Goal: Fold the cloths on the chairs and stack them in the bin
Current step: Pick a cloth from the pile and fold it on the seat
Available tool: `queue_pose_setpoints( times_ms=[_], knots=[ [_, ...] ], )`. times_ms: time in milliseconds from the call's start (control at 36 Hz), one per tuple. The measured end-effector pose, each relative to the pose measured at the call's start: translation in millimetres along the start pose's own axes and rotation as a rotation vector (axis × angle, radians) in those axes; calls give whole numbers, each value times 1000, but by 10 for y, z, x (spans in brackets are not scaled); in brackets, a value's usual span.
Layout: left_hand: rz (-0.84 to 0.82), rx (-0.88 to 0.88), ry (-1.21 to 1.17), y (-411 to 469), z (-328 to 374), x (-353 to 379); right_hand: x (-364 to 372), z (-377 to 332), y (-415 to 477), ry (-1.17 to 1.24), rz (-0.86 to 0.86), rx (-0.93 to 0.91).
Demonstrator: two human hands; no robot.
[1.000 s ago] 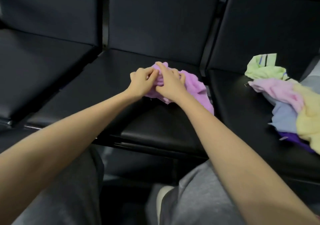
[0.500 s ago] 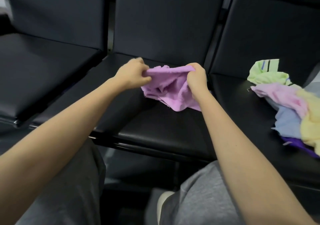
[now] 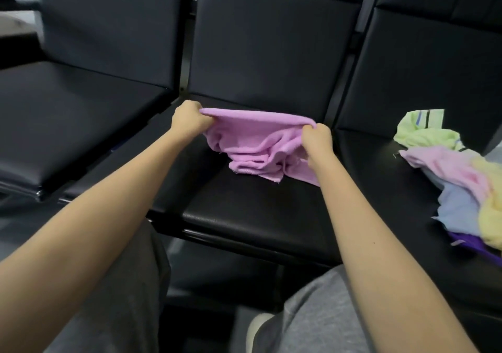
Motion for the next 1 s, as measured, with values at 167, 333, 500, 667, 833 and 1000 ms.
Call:
queue_pose_setpoints(
  times_ms=[167, 333, 500, 667, 833, 1000],
  knots=[
    [-32, 321, -48, -35, 194, 33, -124, -143, -35, 479, 74, 150],
    [71, 359, -119, -34, 228, -79, -209, -101, -27, 194, 23, -127],
    [250, 240, 272, -34, 126, -286, -190, -101, -41, -770, -283, -401],
    [-3, 381, 357, -14, 47, -323, -165, 34, -14, -966, -206, -243],
    [-510, 422, 498, -98, -36, -95, -177, -59, -49, -614, -191, -319],
    [-210, 448, -32, -95, 173, -120, -221, -185, -38, -311, -174, -187]
  ],
)
Point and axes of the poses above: each hand's wrist, its own y-axis towards the middle knuckle, its own x-axis out of the palm, z = x × y, the point moved 2 cm from there along y, towards the middle knuckle, and after that the axes turned 15 degrees about y, right-handed, at the moved point
